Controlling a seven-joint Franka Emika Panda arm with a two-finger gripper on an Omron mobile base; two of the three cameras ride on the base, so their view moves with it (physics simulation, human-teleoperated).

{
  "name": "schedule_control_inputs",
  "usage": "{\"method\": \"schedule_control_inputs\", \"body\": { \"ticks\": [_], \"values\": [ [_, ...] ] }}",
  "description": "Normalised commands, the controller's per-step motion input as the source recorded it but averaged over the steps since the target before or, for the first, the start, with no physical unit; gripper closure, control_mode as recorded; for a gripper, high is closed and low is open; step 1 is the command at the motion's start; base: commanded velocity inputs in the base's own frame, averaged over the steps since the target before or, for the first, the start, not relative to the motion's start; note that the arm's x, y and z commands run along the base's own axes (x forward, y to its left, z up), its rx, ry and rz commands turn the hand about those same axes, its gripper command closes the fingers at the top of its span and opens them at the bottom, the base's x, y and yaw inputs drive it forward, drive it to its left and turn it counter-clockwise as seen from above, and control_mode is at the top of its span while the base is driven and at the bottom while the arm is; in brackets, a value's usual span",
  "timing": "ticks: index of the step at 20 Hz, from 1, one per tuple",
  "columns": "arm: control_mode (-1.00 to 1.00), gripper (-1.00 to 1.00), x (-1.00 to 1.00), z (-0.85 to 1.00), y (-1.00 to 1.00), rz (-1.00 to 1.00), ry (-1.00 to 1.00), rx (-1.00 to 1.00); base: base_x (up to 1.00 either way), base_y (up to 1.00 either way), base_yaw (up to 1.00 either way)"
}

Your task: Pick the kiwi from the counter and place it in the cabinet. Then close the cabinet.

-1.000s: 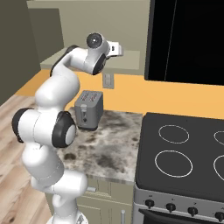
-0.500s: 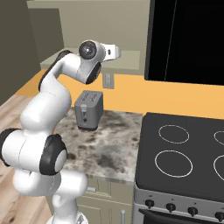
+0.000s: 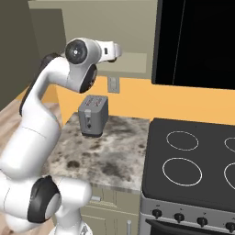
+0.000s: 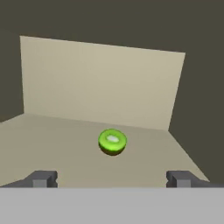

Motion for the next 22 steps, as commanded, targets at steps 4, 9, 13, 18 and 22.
{"method": "schedule_control_inputs", "body": {
  "ticks": [4, 9, 13, 18, 22],
  "values": [
    [-1.00, -1.00, -1.00, 0.33, 0.00, 0.01, 0.17, 0.00, 0.00, 0.00, 0.00],
    [-1.00, -1.00, -1.00, 0.07, 0.00, 0.02, 0.10, 0.00, 0.00, 0.00, 0.00],
    [-1.00, -1.00, -1.00, 0.00, 0.04, 0.02, 0.00, 0.00, 0.00, 0.00, 0.00],
    [-1.00, -1.00, -1.00, 0.00, 0.31, 0.02, -0.05, -0.01, 0.00, 0.00, 0.00],
    [-1.00, -1.00, -1.00, 0.00, 0.41, 0.00, -0.06, -0.03, 0.00, 0.00, 0.00]
  ]
}}
